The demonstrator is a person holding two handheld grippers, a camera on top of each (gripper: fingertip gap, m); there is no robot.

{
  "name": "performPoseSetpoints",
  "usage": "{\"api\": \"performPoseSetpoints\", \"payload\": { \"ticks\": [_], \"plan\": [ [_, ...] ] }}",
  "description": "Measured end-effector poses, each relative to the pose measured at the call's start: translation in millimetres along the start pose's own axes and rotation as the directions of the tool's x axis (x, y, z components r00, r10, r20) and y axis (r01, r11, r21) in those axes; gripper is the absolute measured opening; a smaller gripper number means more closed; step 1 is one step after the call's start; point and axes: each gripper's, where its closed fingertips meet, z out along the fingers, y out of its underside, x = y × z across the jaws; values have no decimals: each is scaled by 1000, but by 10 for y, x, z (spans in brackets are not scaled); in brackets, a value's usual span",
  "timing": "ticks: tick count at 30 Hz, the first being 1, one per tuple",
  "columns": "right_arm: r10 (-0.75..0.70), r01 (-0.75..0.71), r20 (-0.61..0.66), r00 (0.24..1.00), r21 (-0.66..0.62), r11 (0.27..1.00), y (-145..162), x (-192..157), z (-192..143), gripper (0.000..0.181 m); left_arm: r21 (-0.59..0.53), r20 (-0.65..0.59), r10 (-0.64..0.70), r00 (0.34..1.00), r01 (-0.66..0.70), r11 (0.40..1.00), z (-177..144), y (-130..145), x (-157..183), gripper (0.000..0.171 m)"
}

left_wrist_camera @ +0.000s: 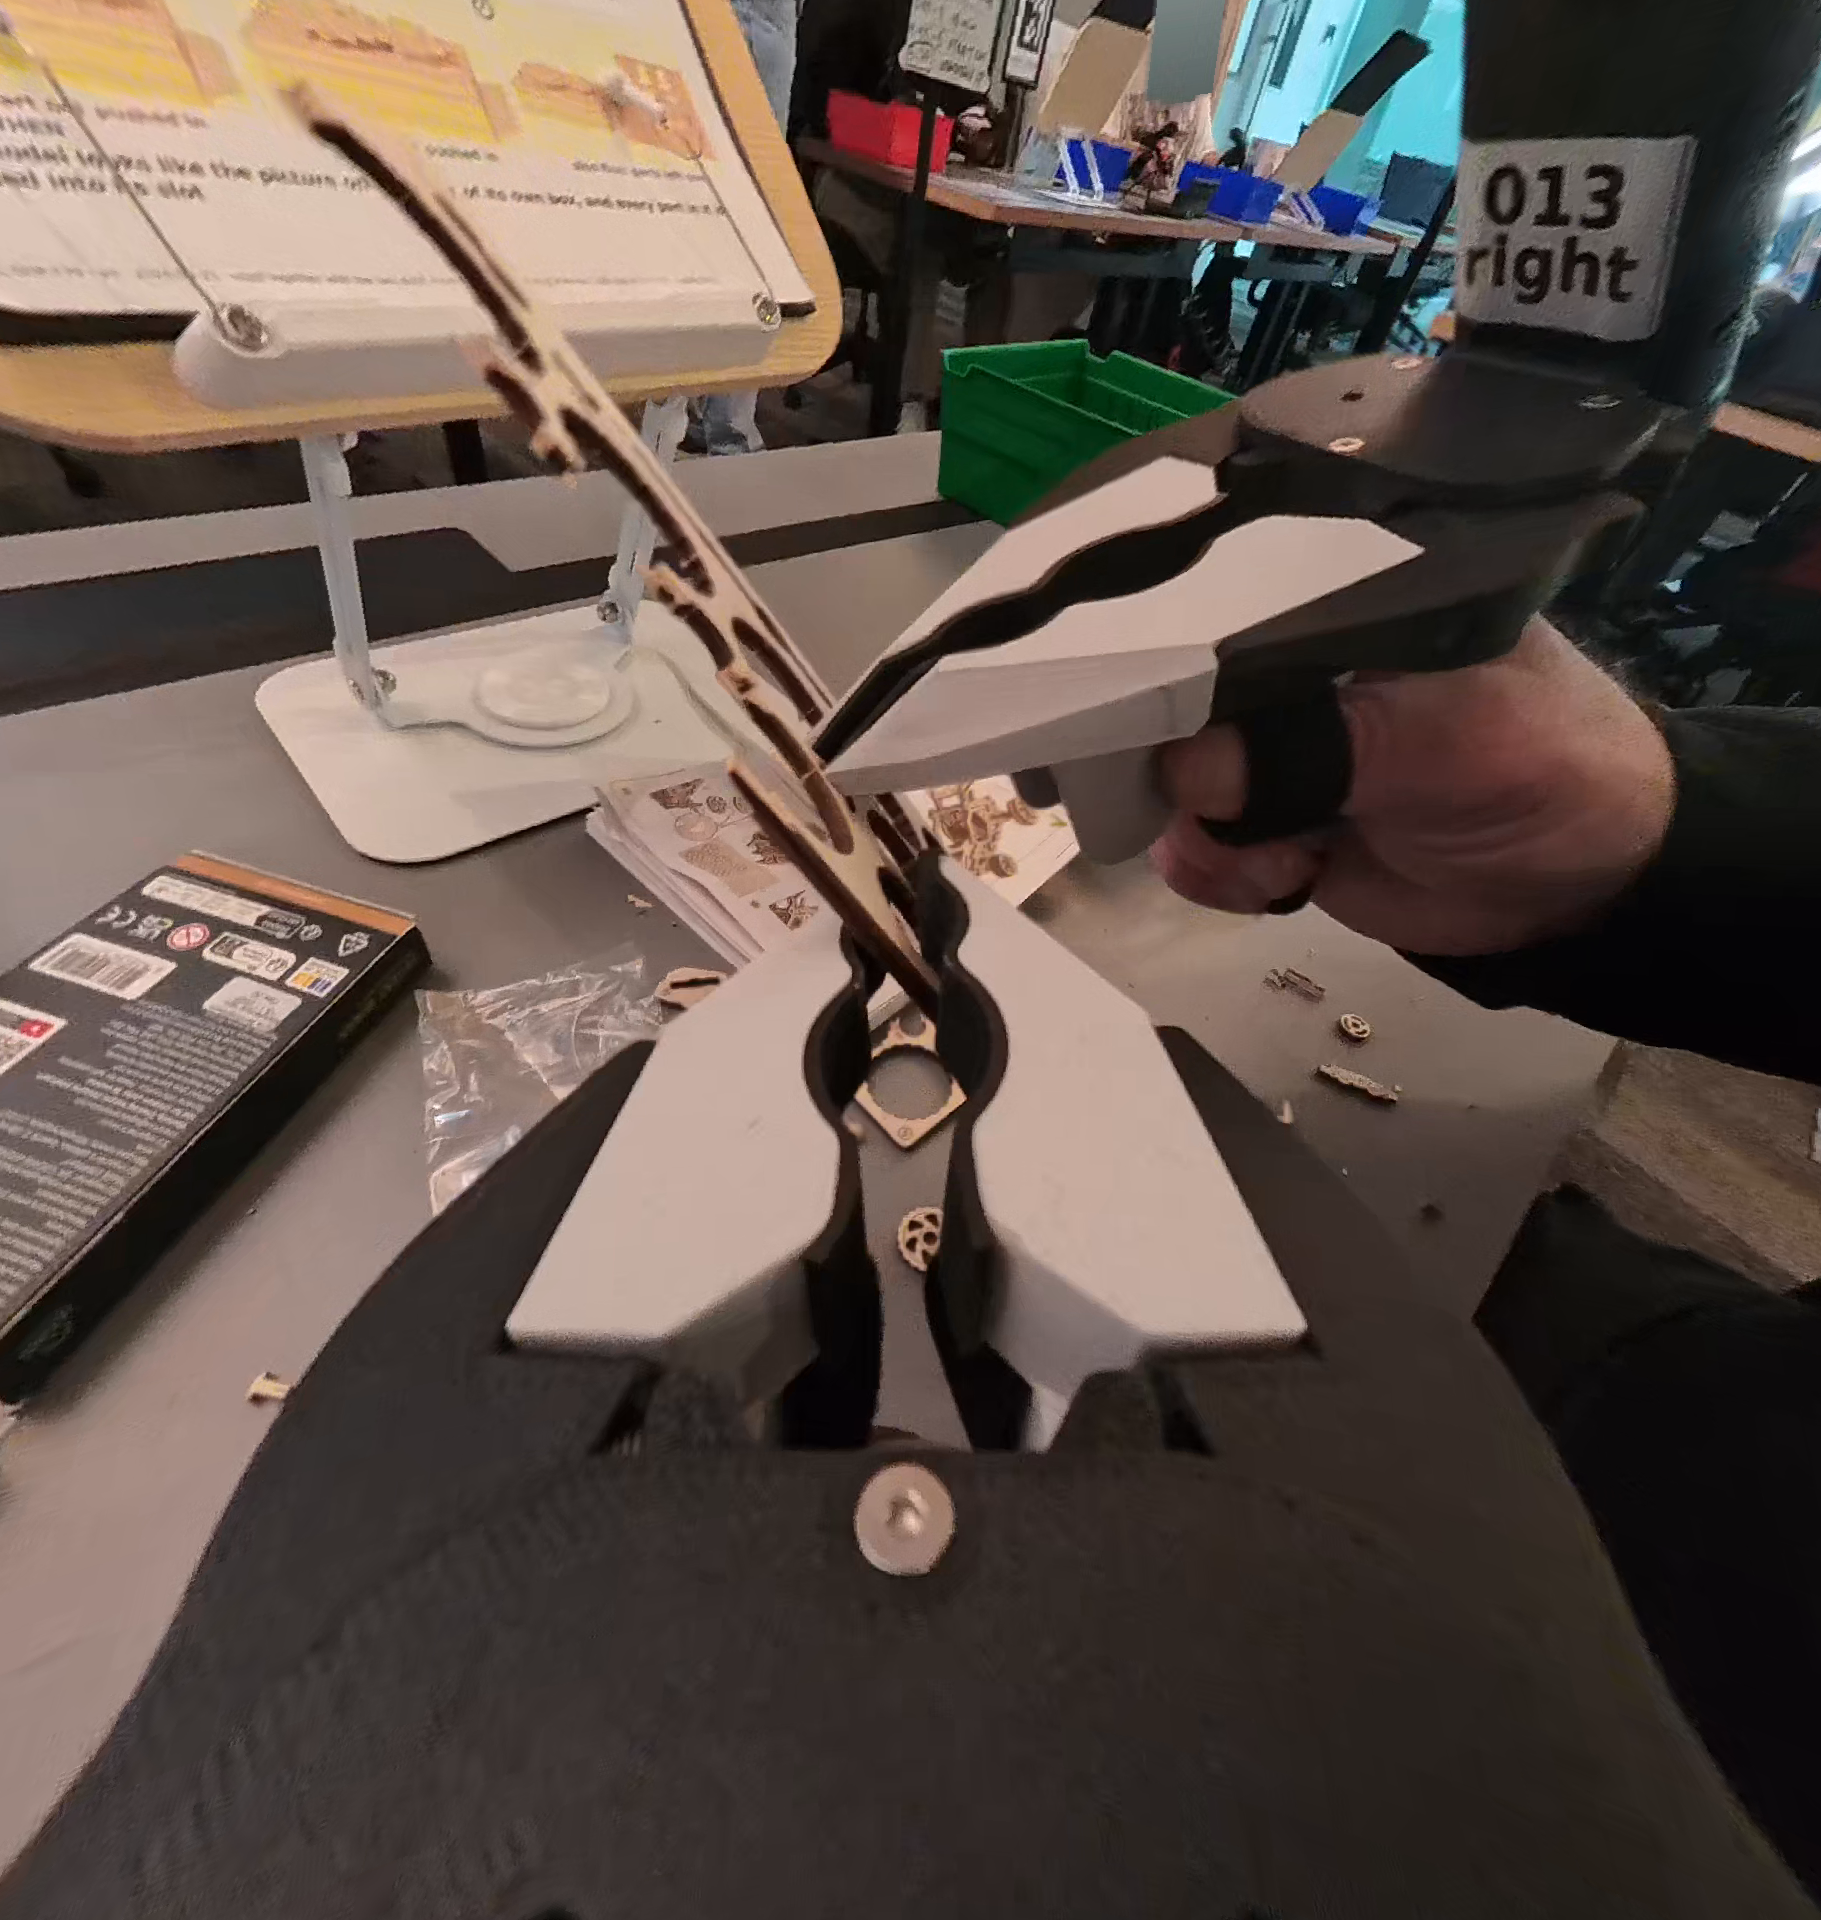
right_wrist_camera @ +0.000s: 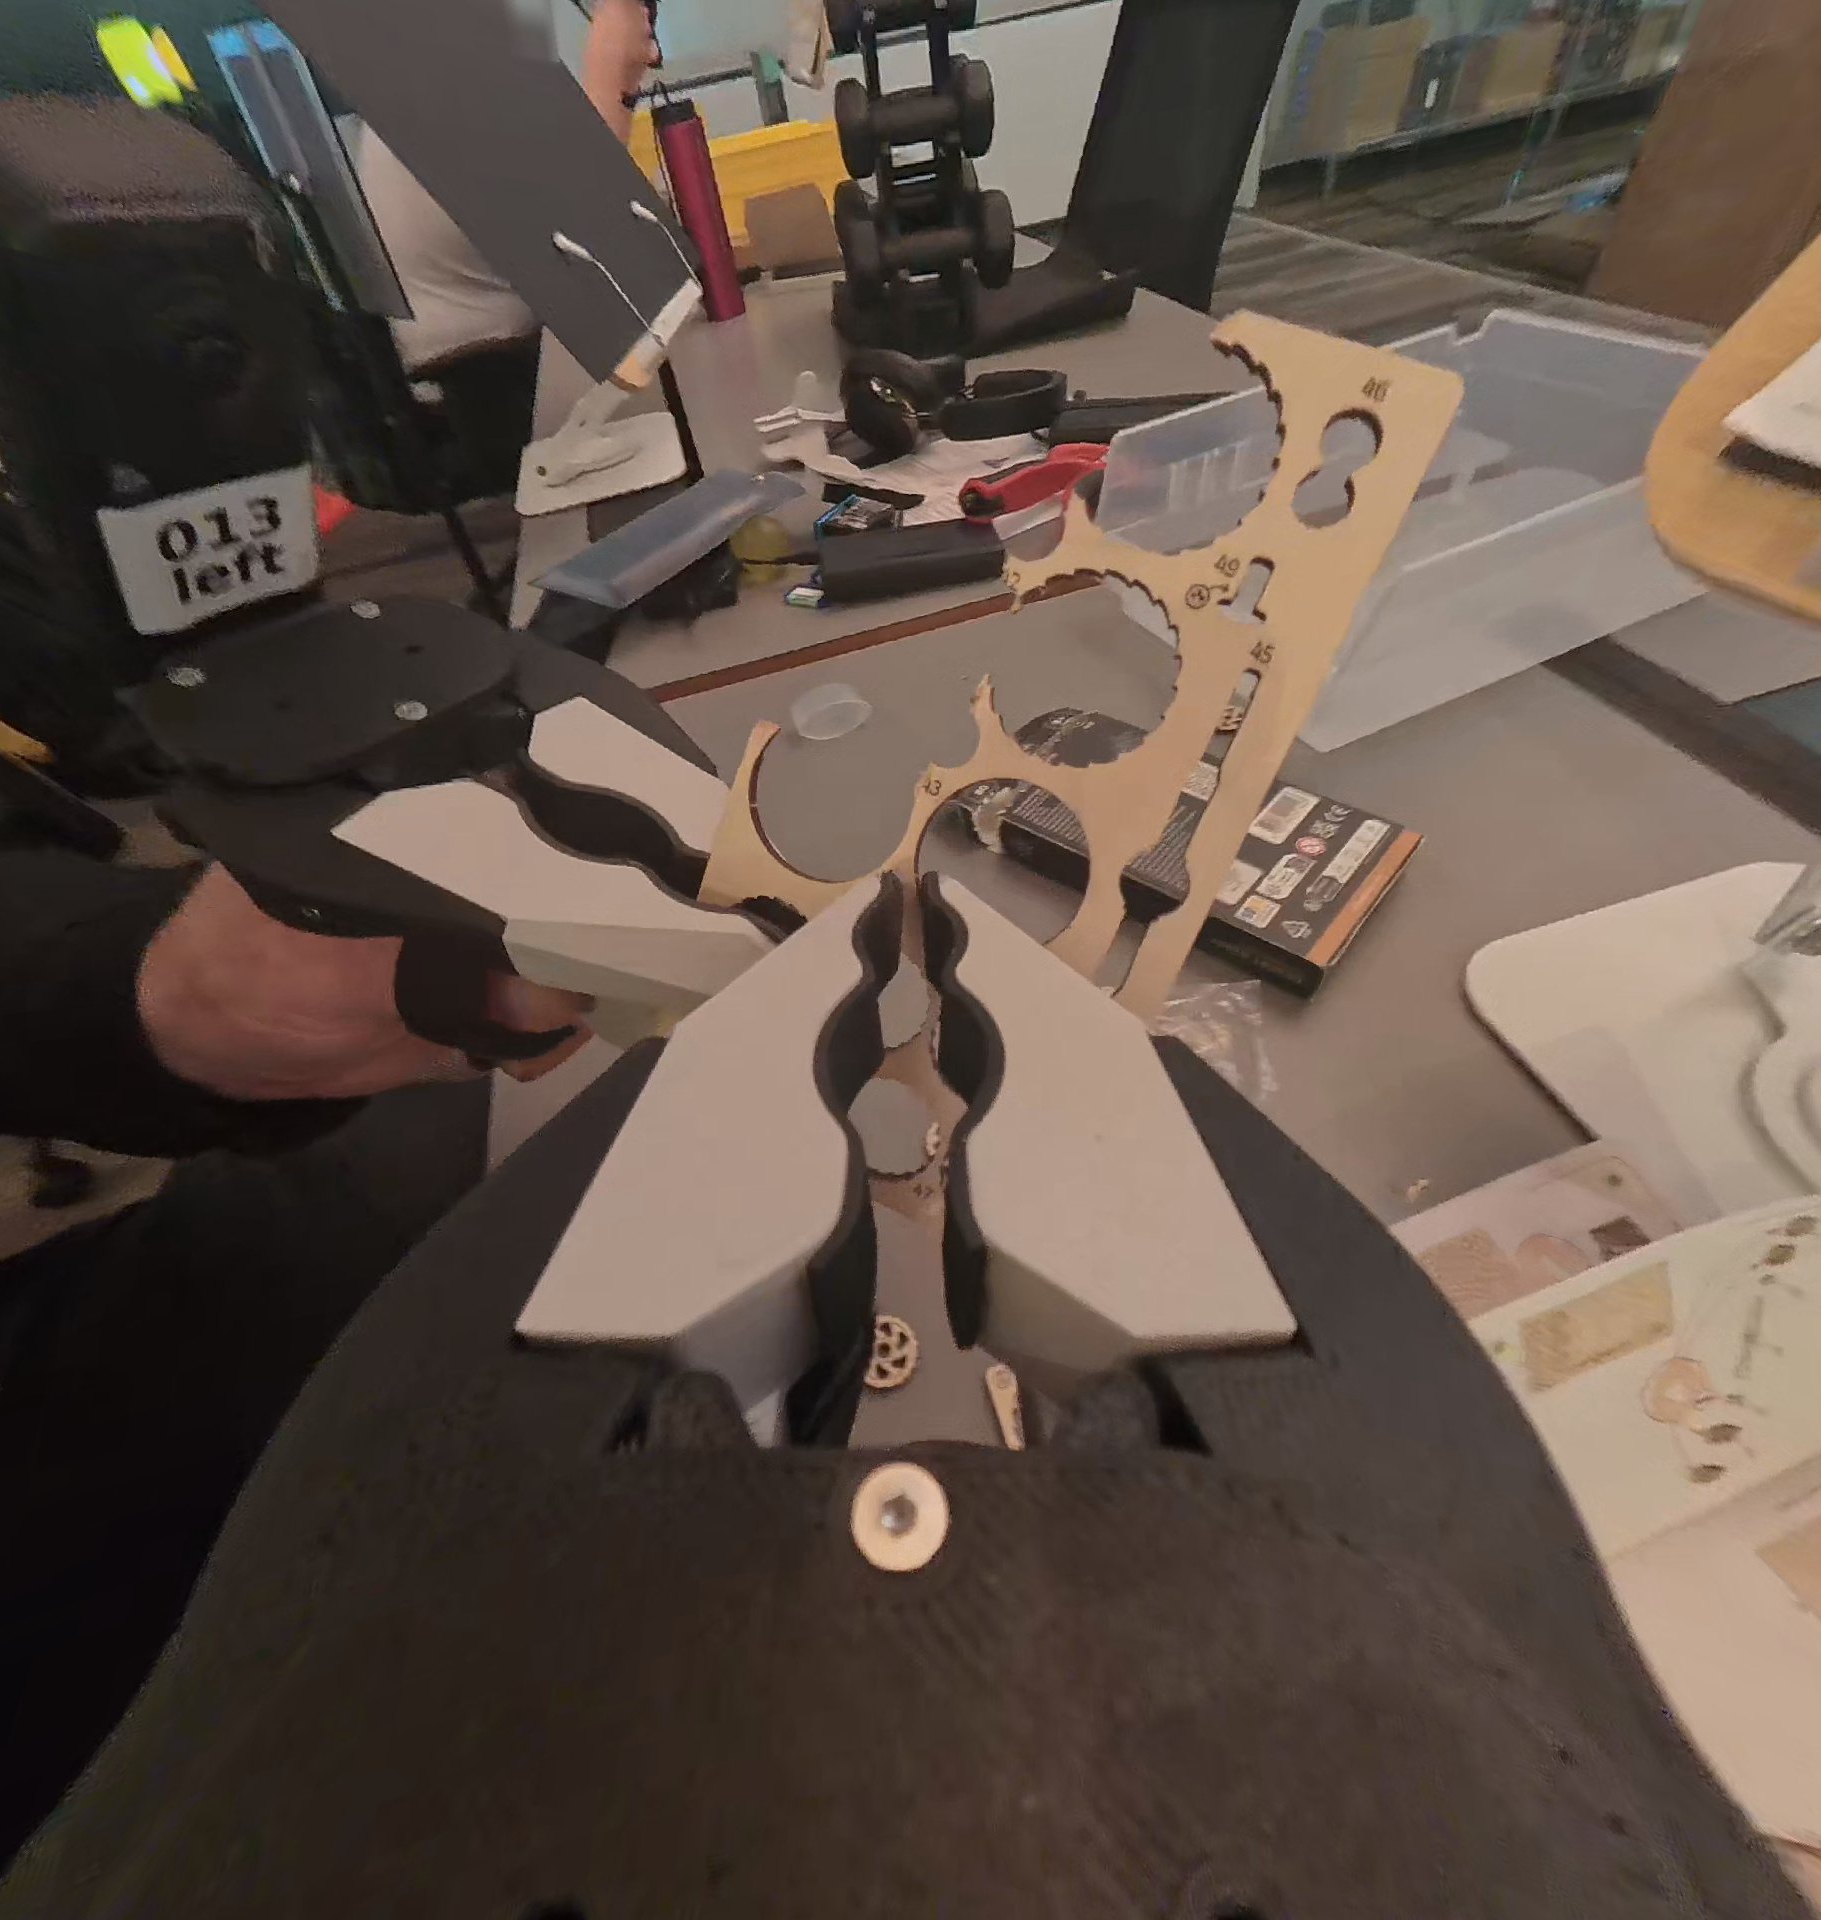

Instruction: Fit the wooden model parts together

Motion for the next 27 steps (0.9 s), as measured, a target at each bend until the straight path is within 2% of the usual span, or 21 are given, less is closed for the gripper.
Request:
{"api": "performPoseSetpoints", "payload": {
  "ticks": [3, 6, 8, 10, 12, 14, 16, 17, 20, 21, 24, 27],
  "plan": [
    [81, -82, 62, 995, 11, 997, 5, 30, -13, 7, 32, -42, -114, 993, 115, 993, -9, 24, -116, 0],
    [32, -31, 70, 997, -10, 999, -51, 31, -89, 11, 62, -157, -263, 952, 276, 959, -37, 9, -149, 0],
    [-27, 27, 16, 1000, 12, 1000, -109, 86, -169, 11, 80, -217, -321, 922, 345, 935, -51, -17, -136, 0],
    [-42, 42, -37, 998, 7, 999, -103, 175, -246, 23, 87, -298, -375, 878, 416, 905, -73, -80, -100, 0],
    [-60, 61, -65, 996, 7, 998, -79, 235, -301, 35, 48, -320, -396, 861, 432, 900, -74, -65, -104, 0],
    [13, -14, -43, 999, -21, 1000, -10, 276, -285, 45, 40, -369, -391, 843, 434, 900, -113, -116, -71, 0],
    [149, -146, 91, 985, -38, 989, 56, 181, -217, 41, 28, -461, -384, 800, 446, 895, -169, -218, 37, 0],
    [205, -204, 123, 971, -25, 979, 59, 174, -204, 41, 26, -452, -375, 809, 432, 901, -170, -223, 27, 0],
    [304, -325, 315, 899, 16, 945, -47, -28, -222, 8, 31, -452, -382, 806, 442, 896, -190, -244, -9, 0],
    [315, -346, 342, 885, 30, 938, -93, -64, -226, 4, 74, -464, -373, 804, 454, 888, -221, -294, -35, 5],
    [327, -396, 349, 878, 146, 907, -286, -32, -270, 0, 137, -523, -390, 758, 527, 839, -276, -358, -53, 34],
    [402, -546, 451, 797, 252, 799, -445, 55, -402, 0, 133, -565, -401, 722, 559, 819, -242, -338, 43, 39]
  ]
}}
